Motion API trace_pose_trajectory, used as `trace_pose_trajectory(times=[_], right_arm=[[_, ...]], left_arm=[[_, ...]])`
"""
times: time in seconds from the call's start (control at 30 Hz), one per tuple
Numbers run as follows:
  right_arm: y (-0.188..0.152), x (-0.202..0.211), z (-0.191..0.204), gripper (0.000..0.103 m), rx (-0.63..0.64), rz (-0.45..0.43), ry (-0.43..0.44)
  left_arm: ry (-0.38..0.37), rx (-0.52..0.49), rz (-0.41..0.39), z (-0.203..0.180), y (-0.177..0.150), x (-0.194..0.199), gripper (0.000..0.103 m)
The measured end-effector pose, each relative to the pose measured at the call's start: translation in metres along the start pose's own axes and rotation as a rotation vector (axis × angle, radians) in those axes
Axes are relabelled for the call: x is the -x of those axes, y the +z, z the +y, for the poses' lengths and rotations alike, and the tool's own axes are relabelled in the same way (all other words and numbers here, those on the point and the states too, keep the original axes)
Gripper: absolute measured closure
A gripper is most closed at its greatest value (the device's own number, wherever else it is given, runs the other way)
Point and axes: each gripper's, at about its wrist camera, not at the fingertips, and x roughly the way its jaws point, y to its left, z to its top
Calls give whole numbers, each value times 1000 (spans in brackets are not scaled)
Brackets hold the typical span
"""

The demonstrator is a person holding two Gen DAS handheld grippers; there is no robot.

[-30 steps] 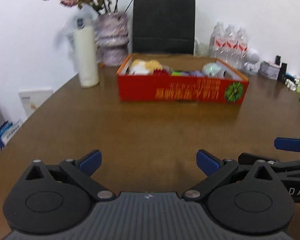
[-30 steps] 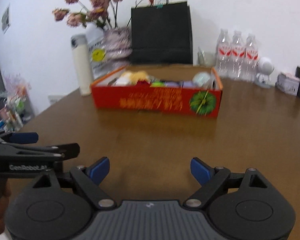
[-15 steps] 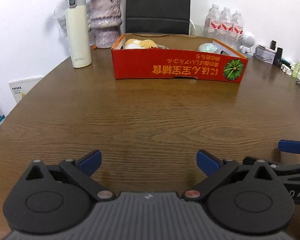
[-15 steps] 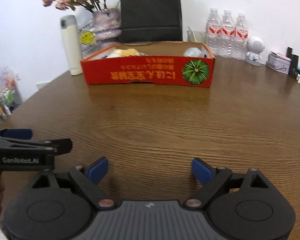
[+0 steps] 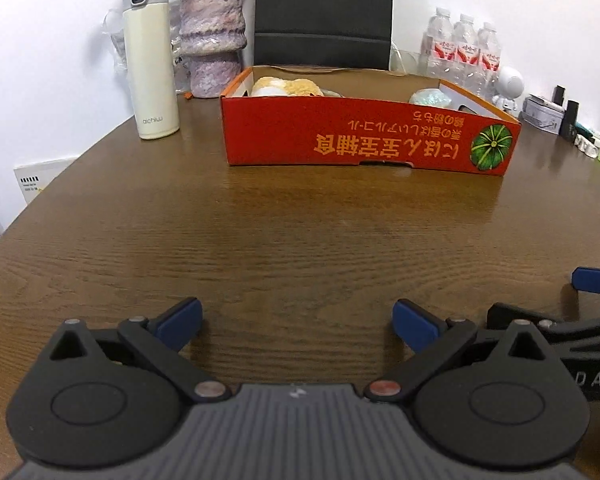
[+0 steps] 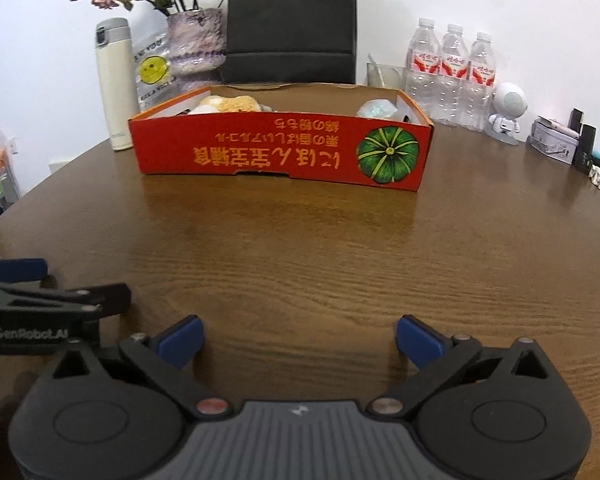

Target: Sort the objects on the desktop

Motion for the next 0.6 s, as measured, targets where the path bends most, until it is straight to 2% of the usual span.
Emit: trace_pose_trajectory(times=[0.6], right_arm=[[7, -9, -4, 0, -20, -7, -19]], left_arm=[[3, 3, -2, 0, 4, -4, 0]])
